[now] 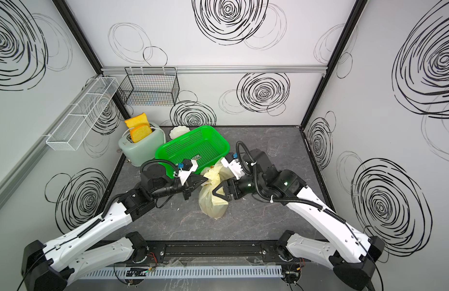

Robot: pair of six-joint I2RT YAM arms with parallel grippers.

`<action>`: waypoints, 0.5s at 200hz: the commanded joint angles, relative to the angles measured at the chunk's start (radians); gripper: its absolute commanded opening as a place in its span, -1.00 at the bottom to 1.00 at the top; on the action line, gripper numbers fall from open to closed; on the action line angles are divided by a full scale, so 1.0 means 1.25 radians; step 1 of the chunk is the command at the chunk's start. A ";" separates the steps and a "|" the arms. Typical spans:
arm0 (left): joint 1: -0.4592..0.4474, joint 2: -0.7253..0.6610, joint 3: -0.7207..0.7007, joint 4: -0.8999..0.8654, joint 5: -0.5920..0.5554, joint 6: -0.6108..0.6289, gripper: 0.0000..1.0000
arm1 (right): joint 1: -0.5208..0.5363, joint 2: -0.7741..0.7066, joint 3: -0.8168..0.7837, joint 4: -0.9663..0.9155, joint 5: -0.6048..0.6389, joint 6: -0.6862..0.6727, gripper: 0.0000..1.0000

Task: Place the pineapple into a plastic bag & tie a knot
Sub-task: Tie the plastic bag at the center of the board.

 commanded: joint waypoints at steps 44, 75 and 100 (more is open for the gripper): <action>-0.005 -0.007 0.034 0.018 -0.020 0.002 -1.00 | 0.050 0.004 -0.060 0.006 0.061 0.059 -0.04; -0.006 -0.005 0.039 0.014 -0.025 0.000 -1.00 | 0.050 0.005 -0.070 0.041 0.076 0.072 -0.61; -0.007 -0.015 0.065 -0.032 -0.087 0.016 -1.00 | 0.044 -0.010 -0.071 0.027 0.123 0.099 -1.00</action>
